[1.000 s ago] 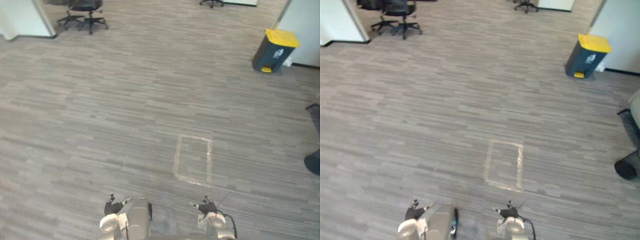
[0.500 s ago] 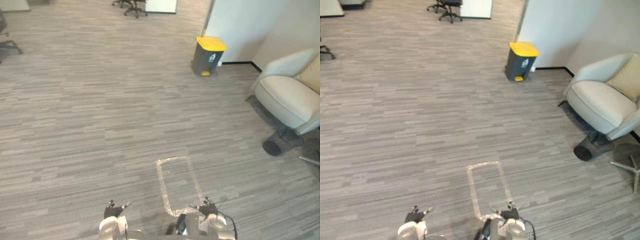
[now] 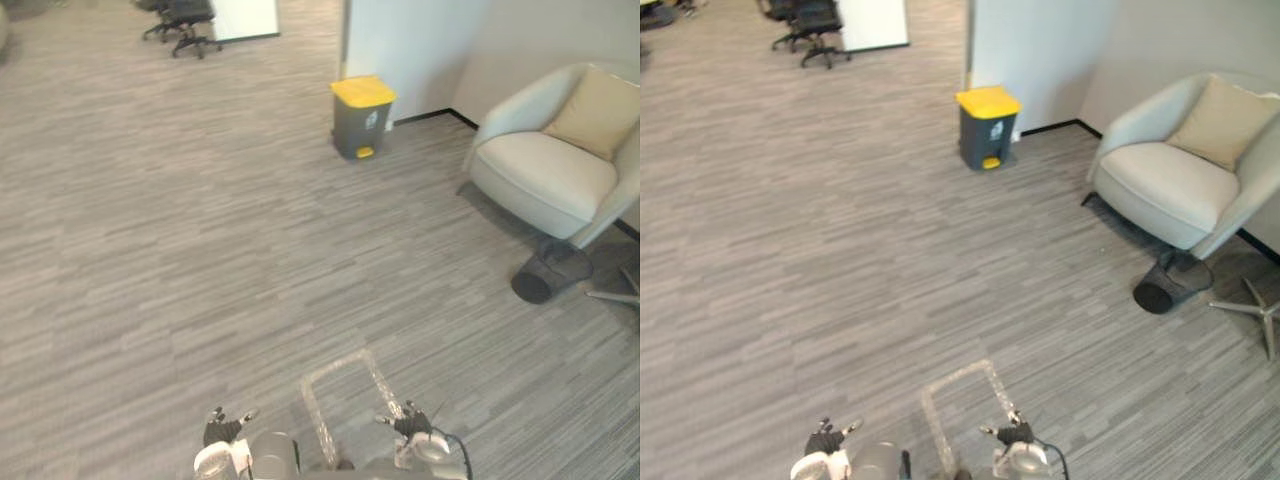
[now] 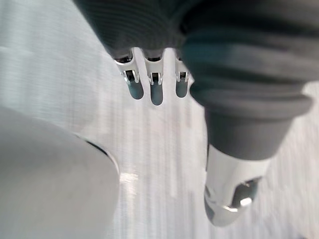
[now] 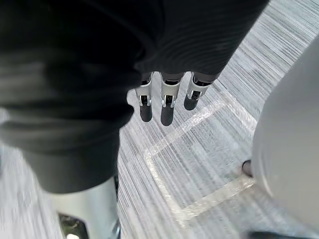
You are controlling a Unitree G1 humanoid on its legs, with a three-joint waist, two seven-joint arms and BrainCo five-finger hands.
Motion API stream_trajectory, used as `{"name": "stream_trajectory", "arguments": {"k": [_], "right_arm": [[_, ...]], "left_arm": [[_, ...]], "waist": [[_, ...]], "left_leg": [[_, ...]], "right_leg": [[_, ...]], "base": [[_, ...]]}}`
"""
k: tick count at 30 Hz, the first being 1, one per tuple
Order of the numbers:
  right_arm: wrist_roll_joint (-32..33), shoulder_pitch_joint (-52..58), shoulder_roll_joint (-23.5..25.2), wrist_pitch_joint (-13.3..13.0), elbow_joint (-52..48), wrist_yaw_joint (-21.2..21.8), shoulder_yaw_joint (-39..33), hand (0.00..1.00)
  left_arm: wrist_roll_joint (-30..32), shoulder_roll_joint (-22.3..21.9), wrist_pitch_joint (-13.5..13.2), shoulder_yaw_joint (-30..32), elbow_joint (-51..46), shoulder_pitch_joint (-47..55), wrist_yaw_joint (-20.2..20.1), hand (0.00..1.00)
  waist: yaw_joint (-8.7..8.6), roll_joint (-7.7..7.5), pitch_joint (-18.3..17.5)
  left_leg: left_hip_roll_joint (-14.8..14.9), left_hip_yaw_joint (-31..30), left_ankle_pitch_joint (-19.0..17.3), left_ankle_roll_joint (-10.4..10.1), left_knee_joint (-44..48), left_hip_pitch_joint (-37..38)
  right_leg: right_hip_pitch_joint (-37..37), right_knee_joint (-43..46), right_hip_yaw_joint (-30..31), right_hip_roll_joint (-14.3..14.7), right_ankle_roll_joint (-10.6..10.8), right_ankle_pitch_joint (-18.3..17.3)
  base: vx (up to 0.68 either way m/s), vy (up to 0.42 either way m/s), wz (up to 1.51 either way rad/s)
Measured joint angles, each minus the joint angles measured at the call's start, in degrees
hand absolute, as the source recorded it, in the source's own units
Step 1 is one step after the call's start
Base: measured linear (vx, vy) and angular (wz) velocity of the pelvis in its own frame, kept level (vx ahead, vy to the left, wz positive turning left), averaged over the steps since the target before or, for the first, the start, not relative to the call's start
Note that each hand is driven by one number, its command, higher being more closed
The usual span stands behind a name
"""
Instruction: Organize the slippers on the shoe rack
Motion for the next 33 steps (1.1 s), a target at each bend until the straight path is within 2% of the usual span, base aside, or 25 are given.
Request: {"name": "stream_trajectory", "arguments": {"k": [1, 2, 3, 5, 6, 7, 8, 10, 11, 12, 16, 18, 19, 20, 22, 23, 24, 25, 26, 27, 28, 29, 31, 33], "right_arm": [[0.00, 0.00, -0.04, -0.02, -0.05, -0.20, 0.02, 0.00], [0.01, 0.01, -0.09, 0.03, 0.10, -0.21, 0.13, 0.00], [-0.06, -0.02, -0.10, 0.14, 0.89, 0.06, 1.69, 0.00], [-0.12, 0.53, -0.08, 0.12, 0.94, 0.03, 1.58, 0.00], [-0.14, 0.24, -0.07, 0.04, 0.90, 0.04, 1.59, 0.00], [-0.15, -0.16, -0.07, -0.01, 0.75, 0.08, 1.58, 0.00], [-0.15, -0.16, -0.08, -0.01, 0.48, 0.12, 1.57, 0.00], [-0.18, 0.11, -0.09, -0.08, -0.24, 0.46, 1.41, 0.00], [-0.20, 0.10, -0.09, -0.07, -0.24, 0.51, 1.39, 0.00], [-0.25, 0.53, -0.15, -0.10, -0.23, 0.56, 0.98, 0.00], [-0.58, 1.02, -0.31, -0.57, -0.43, 0.59, -1.95, 0.00], [-0.60, 0.99, -0.43, -0.82, -0.43, 0.62, -2.67, 0.00], [-0.63, 1.06, -0.51, -0.87, -0.23, 0.68, -2.77, 0.00], [-0.65, 0.95, -0.78, -0.94, 0.08, 0.89, -3.00, 0.00], [-0.67, 1.25, -0.97, -1.27, 0.10, 0.98, -3.11, 0.00], [-0.66, 0.99, -0.89, -1.33, 0.09, 1.01, -3.46, 0.00], [-0.65, 0.99, -0.86, -1.38, 0.08, 1.01, -3.26, 0.00], [-0.60, 1.04, -0.94, -1.40, 0.04, 1.02, -3.18, 0.00], [-0.56, 1.00, -1.08, -1.41, -0.05, 0.93, -2.72, 0.00], [-0.53, 0.91, -1.22, -1.35, 0.05, 0.89, -2.46, 0.00], [-0.44, 0.79, -1.16, -1.24, 0.38, 0.87, -2.19, 0.00], [-0.43, 0.63, -1.08, -1.21, 0.48, 0.83, -2.25, 0.00], [-0.09, -0.11, -1.14, -1.11, 1.54, 0.38, -2.64, 0.00], [-0.08, -0.26, -1.08, -0.92, 1.55, 0.20, -2.64, 0.00]], "left_arm": [[-0.09, 0.00, -0.05, -0.63, 0.21, -0.01, -0.01, 0.00], [-0.38, 0.04, -0.07, -0.88, 0.57, 0.08, -0.03, 0.00], [-0.59, 0.61, -0.06, -0.28, 0.75, -0.43, 0.02, 0.00], [-0.59, 1.45, -0.19, -0.09, 1.19, -0.12, 0.04, 0.00], [-0.49, 1.57, -0.15, 0.04, 1.25, -0.09, 0.09, 0.00], [-0.37, 1.76, -0.09, 0.02, 1.45, -0.08, 0.08, 0.00], [-0.39, 1.75, -0.05, 0.01, 1.52, -0.09, 0.08, 0.00], [-0.40, 1.58, 0.01, -0.28, 2.83, -0.14, 0.06, 0.00], [-0.40, 1.57, 0.05, -0.40, 3.06, -0.14, 0.07, 0.00], [-0.38, 1.57, 0.06, -0.80, 3.70, -0.47, 0.07, 0.00], [-0.40, 2.26, 0.07, -1.61, 5.21, -1.01, 0.04, 0.00], [-0.38, 2.75, 0.08, -2.54, 5.88, -1.20, -0.04, 0.00], [-0.31, 2.85, 0.05, -2.60, 5.93, -1.03, -0.06, 0.00], [0.02, 2.67, 0.02, -2.73, 6.38, -1.20, -0.07, 0.00], [0.14, 1.89, 0.06, -2.72, 6.44, -0.48, -0.14, 0.00], [0.11, 1.18, 0.06, -1.94, 6.24, -0.57, -0.16, 0.00], [0.22, 1.19, 0.03, -1.36, 5.24, -0.48, -0.23, 0.00], [0.23, 1.12, 0.05, -1.13, 4.85, -0.47, -0.22, 0.00], [0.14, 0.91, 0.21, -0.30, 4.52, -0.46, -0.19, 0.00], [0.10, 0.84, 0.20, -0.19, 4.20, -0.47, -0.21, 0.00], [0.12, 0.69, 0.20, -0.27, 3.36, -0.30, -0.17, 0.00], [0.11, 0.63, 0.18, -0.29, 3.19, -0.30, -0.14, 0.00], [0.16, 0.31, 0.06, -1.16, 2.25, -0.37, -0.09, 0.00], [0.15, 0.29, 0.10, -1.64, 2.27, -0.70, 0.01, 0.00]], "waist": [[0.00, 0.59, -0.40], [0.20, 1.57, -0.81], [0.19, -0.46, -0.81], [0.54, -2.04, -1.67], [0.71, -2.03, -1.66], [0.83, -2.46, -1.89], [0.93, -2.39, -1.84], [1.03, -1.48, -1.38], [1.03, -0.87, -1.24], [0.73, -0.42, -1.20], [0.36, -0.27, -1.14], [0.13, -0.32, -1.13], [0.05, -0.75, -1.23], [-0.04, -0.25, -1.45], [-0.30, 1.12, -2.68], [-0.47, 1.84, -2.54], [-0.46, 1.83, -2.45], [-0.49, 1.97, -2.35], [-0.48, 2.50, -1.53], [-0.43, 2.78, -1.27], [-0.20, 2.46, -1.06], [-0.19, 2.24, -1.10], [-0.07, 1.53, -1.03], [0.09, 1.29, -0.93]], "left_leg": [[-1.14, -5.45, 3.34, -0.71, -8.24, 0.20], [-0.68, -7.17, 9.48, -2.76, -10.37, 0.48], [-1.39, -4.28, 7.58, -1.11, -9.46, 1.75], [-1.51, -0.28, 5.13, 0.16, -9.25, 3.37], [-1.36, 1.97, 4.45, 0.83, -9.66, 4.57], [-1.23, 4.81, 4.11, 1.20, -11.31, 6.89], [-1.21, 5.75, 4.10, 1.27, -12.07, 8.05], [-0.69, 10.02, 4.00, 1.54, -16.32, 14.21], [-0.54, 10.61, 3.99, 1.55, -17.01, 14.99], [0.16, 11.26, 3.77, 1.92, -19.00, 17.16], [2.14, 13.85, 3.74, 1.77, -22.82, 20.12], [2.19, 14.86, 3.50, 0.67, -23.30, 21.29], [1.82, 15.02, 2.64, -0.76, -23.28, 22.32], [2.61, 14.89, 1.74, -2.08, -23.16, 23.40], [4.79, 14.66, 1.35, -3.05, -23.11, 23.90], [6.24, 14.10, 1.21, -3.53, -19.36, 22.53], [8.13, 12.75, 1.24, -3.45, -10.46, 18.37], [9.08, 11.64, 1.48, -3.09, -5.61, 16.42], [11.54, 9.23, 3.40, -1.54, 6.26, 12.04], [12.51, 8.26, 2.98, -1.47, 11.15, 10.13], [12.23, 7.07, 2.03, -2.28, 15.15, 8.23], [11.77, 6.95, 1.74, -2.70, 14.96, 7.69], [7.51, 4.68, 0.25, -2.99, 5.39, 5.68], [2.32, -1.02, 0.54, -2.79, -6.64, 4.62]], "right_leg": [[0.44, 0.46, 2.25, 0.11, 1.73, -1.32], [0.68, 1.51, 4.21, 0.77, 2.70, -2.53], [1.14, 2.63, 6.57, -0.70, 3.95, -3.04], [0.90, 3.75, 9.01, -2.24, 4.88, -2.48], [0.57, 4.89, 9.45, -3.07, 5.74, -1.99], [-0.77, 7.56, 8.97, -4.21, 7.49, -1.03], [-1.44, 9.09, 8.61, -4.70, 8.16, -0.74], [-4.97, 17.46, 2.13, -6.91, 9.97, -1.49], [-5.54, 18.24, 0.55, -7.34, 9.52, -1.80], [-6.76, 18.97, -4.47, -8.25, 8.95, -2.29], [-12.29, 14.58, -14.99, -10.20, 7.86, -2.03], [-12.55, 9.79, -17.31, -11.11, 7.06, 1.18], [-11.97, 6.26, -17.60, -11.26, 6.01, 5.61], [-11.75, 5.71, -17.27, -10.51, 6.22, 6.77], [-10.88, 4.31, -18.07, -8.11, 5.42, 5.97], [-10.03, 3.10, -18.17, -6.49, 4.85, 4.93], [-9.40, 2.41, -18.13, -5.39, 4.27, 4.28], [-8.52, 1.99, -18.07, -4.75, 3.68, 4.31], [-5.95, 1.00, -17.54, -2.85, 2.44, 3.81], [-4.65, 0.86, -16.96, -1.99, 1.86, 3.33], [-3.12, 0.82, -15.63, -1.48, 1.43, 2.16], [-2.81, 0.70, -15.11, -1.45, 1.46, 1.99], [-2.09, -0.74, -11.74, -1.57, 1.71, 2.00], [-1.96, -1.10, -9.03, -2.08, 2.17, 2.02]], "base": [[0.46, 0.318, -0.92], [0.54, 0.374, -0.97], [0.37, 0.255, -0.75], [0.35, 0.265, -0.88], [0.38, 0.348, -1.25], [0.20, 0.224, -1.03], [0.24, 0.299, -1.22], [0.19, 0.239, -1.09], [0.12, 0.118, -0.79], [0.11, 0.068, -0.59], [0.09, -0.018, -0.37], [0.10, -0.110, -0.19], [0.13, -0.207, -0.11], [0.17, -0.248, -0.10], [0.18, -0.199, -0.03], [0.22, -0.270, -0.04], [0.24, -0.332, -0.07], [0.25, -0.319, -0.25], [0.22, -0.237, -0.33], [0.26, -0.197, -0.60], [0.15, -0.108, -0.54], [0.24, -0.121, -0.72], [0.23, -0.024, -0.79], [0.25, 0.089, -0.67]]}}
